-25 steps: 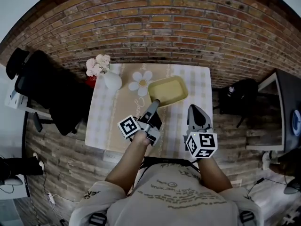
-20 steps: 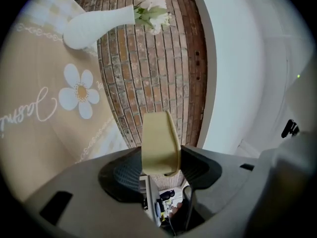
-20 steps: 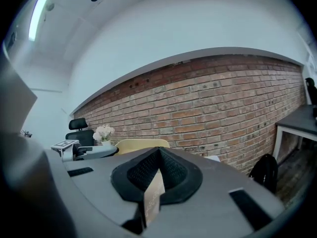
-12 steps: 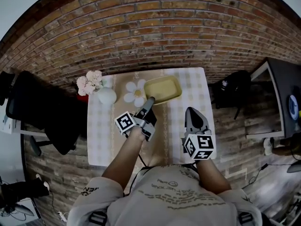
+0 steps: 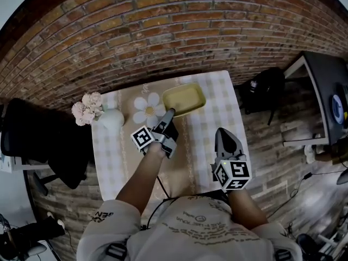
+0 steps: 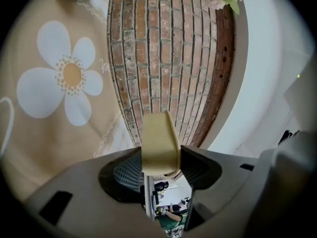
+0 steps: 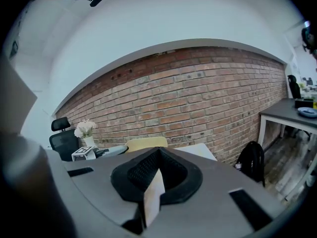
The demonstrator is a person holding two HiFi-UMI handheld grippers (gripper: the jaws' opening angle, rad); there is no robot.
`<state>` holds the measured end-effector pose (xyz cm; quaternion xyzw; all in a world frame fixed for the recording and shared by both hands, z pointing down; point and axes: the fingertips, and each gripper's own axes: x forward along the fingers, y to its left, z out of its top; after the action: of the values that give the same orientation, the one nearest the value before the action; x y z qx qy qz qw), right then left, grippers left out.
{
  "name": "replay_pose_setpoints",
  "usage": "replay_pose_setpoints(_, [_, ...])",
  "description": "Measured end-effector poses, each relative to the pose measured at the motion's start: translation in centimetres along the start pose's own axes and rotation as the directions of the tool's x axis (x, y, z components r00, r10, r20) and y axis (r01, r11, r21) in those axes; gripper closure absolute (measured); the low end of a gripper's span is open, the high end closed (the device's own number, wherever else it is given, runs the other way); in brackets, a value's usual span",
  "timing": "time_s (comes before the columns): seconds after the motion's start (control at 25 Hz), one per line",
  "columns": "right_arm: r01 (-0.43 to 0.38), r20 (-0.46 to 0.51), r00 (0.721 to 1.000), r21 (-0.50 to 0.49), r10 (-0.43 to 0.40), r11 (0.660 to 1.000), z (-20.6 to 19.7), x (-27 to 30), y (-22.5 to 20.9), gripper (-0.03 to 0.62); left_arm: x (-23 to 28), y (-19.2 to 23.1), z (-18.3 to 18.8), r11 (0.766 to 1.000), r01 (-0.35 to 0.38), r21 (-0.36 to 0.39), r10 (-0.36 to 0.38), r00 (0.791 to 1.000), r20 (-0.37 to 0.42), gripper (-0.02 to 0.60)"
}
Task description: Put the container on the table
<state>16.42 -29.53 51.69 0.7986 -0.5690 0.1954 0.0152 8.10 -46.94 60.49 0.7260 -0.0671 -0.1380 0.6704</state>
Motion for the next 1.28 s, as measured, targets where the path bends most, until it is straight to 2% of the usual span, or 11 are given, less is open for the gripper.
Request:
replay_pose_setpoints(0.4, [0.025,-0.058,0.998,0.012,-0.024,1.000,-3.3,1.2,-3.2,0.592,5.1,2.7,1.7,0.999,-0.013,0.052,0.015,0.999,-0.047,0.348])
replay_pose_setpoints(0.52, [0.033,-0.064,0.997,0.013,-0.032,0.999,-3.6,1.3,-4.0,0.592,6.4,4.2,2.0,0.998,-0.041,0.048,0.045,0.994,-0.097,0.348])
replay_pose_setpoints(0.84, [0.060,-0.085,0.995,0.018,-0.058,0.998,-4.2,1.9,-5.7,0.592,8.7,7.7,2.9,0.982,-0.147,0.117,0.168,0.966,-0.199,0.348])
replay_pose_setpoints(1.04, [0.060,-0.093,0.994,0.014,-0.059,0.998,-4.2,2.2,-6.1,0.592,8.9,8.6,2.9,0.975,-0.175,0.136,0.201,0.956,-0.215,0.348])
replay_pose_setpoints(1.28, [0.043,-0.116,0.992,0.007,-0.042,0.999,-4.6,2.8,-5.6,0.592,8.8,8.9,3.0,0.948,-0.218,0.232,0.265,0.944,-0.197,0.348])
